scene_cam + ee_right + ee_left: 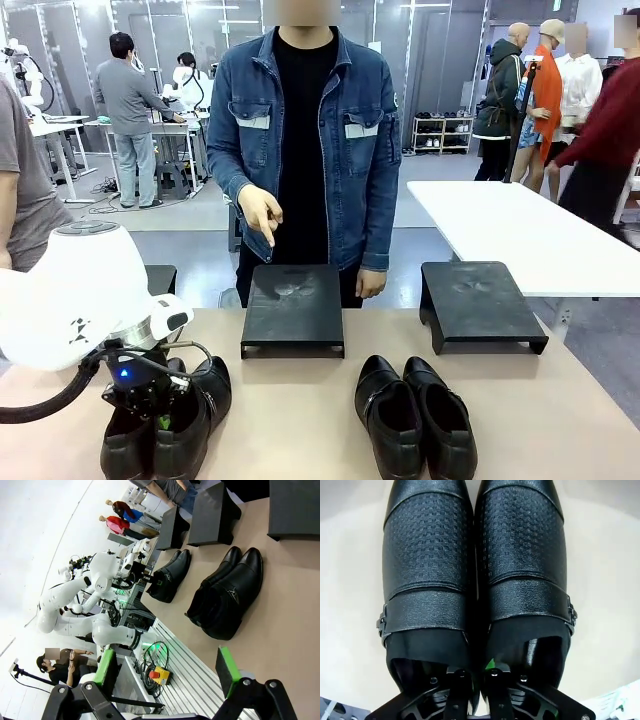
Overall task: Place the shoes on the stand as instructed by the person.
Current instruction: Pick up one pair of Shoes and place it on the Shoes Stand indicated by the person.
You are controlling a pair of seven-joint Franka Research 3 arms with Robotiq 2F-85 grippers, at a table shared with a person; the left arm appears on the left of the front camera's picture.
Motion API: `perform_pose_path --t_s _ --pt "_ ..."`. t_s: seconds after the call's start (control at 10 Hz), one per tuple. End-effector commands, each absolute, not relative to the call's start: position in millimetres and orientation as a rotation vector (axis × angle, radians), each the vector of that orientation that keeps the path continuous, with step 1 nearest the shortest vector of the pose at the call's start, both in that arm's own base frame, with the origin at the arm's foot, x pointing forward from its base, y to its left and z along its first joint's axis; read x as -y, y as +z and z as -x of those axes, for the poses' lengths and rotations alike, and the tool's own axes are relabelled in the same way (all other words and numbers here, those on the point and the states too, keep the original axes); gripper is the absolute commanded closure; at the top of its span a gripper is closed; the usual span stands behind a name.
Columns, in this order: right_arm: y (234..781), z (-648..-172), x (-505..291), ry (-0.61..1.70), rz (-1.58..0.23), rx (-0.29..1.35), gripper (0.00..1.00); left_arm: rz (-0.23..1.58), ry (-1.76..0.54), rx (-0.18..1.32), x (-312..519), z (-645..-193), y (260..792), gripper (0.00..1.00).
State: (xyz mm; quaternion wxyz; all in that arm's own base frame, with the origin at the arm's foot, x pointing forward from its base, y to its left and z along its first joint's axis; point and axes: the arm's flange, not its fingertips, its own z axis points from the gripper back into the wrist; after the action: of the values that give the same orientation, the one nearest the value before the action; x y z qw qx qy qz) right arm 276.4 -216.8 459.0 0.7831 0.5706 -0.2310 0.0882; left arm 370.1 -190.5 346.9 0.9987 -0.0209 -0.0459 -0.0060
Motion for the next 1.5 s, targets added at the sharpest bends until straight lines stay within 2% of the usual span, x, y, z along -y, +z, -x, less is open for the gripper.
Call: perform_pose_path --t_s 0.0,0.6,0.8,0.9,1.0,1.4 --pt "460 -276 218 0.202 -1.237 0.505 0.0 -0.002 0.021 0.154 188 -372 362 1.0" --pt "460 -276 218 0.202 -1.237 0.505 0.0 0.019 -0.032 0.32 196 -364 472 1.0" --pt "460 -276 218 0.202 -1.237 0.505 0.0 -0.035 0.02 0.319 197 -363 480 1.0" --pt "460 -276 218 0.202 -1.237 0.505 0.0 -0.012 -0.01 0.356 195 -362 487 1.0" --pt "460 -276 218 0.202 -1.237 0.505 0.0 0.027 -0.021 0.314 196 -361 475 1.0" --pt "460 -276 218 0.202 -1.237 0.505 0.0 0.027 -0.021 0.314 196 -361 475 1.0"
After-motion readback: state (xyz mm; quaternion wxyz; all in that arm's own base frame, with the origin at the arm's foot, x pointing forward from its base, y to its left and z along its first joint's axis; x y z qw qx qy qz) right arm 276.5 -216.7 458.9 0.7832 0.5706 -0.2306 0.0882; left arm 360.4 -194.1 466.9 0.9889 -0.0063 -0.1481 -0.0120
